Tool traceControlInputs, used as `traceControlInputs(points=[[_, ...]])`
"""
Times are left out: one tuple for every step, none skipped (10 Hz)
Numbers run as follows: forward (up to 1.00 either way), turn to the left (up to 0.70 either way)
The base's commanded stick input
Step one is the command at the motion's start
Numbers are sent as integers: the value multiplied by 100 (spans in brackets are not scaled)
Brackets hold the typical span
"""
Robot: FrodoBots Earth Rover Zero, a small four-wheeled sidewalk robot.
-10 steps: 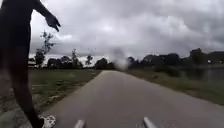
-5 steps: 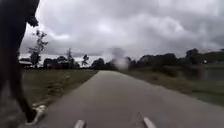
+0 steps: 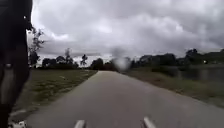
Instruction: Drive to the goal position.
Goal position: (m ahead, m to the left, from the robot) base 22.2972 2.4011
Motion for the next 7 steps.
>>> traceControlInputs(points=[[70, 0], [70, -29], [70, -32], [70, -28], [70, -18], [70, 0], [70, 0]])
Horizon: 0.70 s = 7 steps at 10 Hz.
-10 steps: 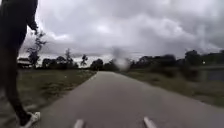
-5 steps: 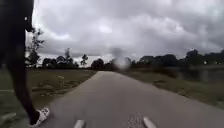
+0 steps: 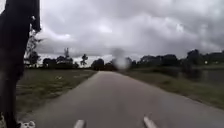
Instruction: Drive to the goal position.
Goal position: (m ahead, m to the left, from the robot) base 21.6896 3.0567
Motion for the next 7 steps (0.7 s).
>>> traceControlInputs(points=[[70, 0], [70, 0], [70, 0], [70, 0], [70, 0], [70, 0], [70, 0]])
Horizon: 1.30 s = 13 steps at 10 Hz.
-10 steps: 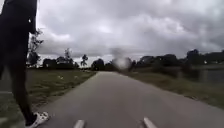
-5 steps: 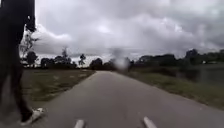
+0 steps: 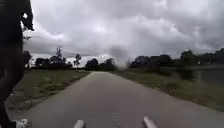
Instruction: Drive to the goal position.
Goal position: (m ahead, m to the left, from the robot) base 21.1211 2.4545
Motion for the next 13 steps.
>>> traceControlInputs(points=[[70, 0], [70, 0], [70, 0], [70, 0], [70, 0], [70, 0], [70, 0], [70, 0], [70, 0], [70, 0], [70, 0], [70, 0], [70, 0]])
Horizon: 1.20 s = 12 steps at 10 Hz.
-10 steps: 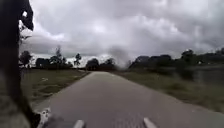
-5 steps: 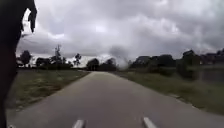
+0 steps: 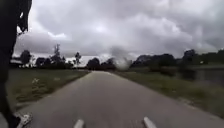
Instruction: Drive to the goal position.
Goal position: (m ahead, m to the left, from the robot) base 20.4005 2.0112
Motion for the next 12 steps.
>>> traceControlInputs(points=[[70, 0], [70, 0], [70, 0], [70, 0], [70, 0], [70, 0], [70, 0], [70, 0], [70, 0], [70, 0], [70, 0], [70, 0]])
